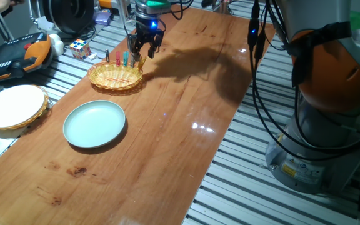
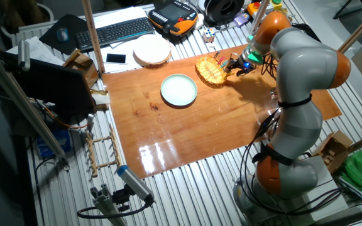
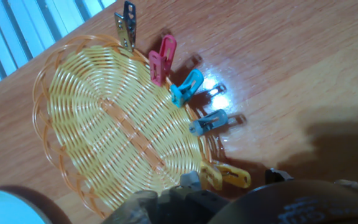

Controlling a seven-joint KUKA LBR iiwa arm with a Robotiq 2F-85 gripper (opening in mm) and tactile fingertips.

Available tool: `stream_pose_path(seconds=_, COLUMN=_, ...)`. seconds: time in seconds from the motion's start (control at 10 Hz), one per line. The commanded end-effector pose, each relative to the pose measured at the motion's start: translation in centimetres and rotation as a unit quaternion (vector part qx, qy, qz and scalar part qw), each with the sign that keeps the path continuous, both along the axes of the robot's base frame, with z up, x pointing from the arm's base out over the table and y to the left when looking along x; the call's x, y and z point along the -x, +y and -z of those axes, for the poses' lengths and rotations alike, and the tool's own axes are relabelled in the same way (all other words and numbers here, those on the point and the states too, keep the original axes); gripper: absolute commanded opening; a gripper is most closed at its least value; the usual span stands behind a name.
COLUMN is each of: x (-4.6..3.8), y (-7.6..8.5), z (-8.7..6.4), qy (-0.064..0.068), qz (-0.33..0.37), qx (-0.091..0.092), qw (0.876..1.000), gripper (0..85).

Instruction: Use a clamp

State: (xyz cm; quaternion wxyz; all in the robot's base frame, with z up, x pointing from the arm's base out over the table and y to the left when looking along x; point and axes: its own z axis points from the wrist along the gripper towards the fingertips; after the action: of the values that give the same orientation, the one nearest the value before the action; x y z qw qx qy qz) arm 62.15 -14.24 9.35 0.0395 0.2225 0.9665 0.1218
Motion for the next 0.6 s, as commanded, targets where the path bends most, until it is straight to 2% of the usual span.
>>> stream_pose_path(seconds=0.0, x=-0.03, y=-0.01, z=0.04, qy=0.000, qz=-0.003, qx=-0.002, qw=1.000, gripper=55.7)
stream_pose_path(seconds=0.5, x=-0.09, y=-0.32, z=0.39, qy=0.002, qz=-0.011, qx=-0.016, qw=1.000, gripper=51.0)
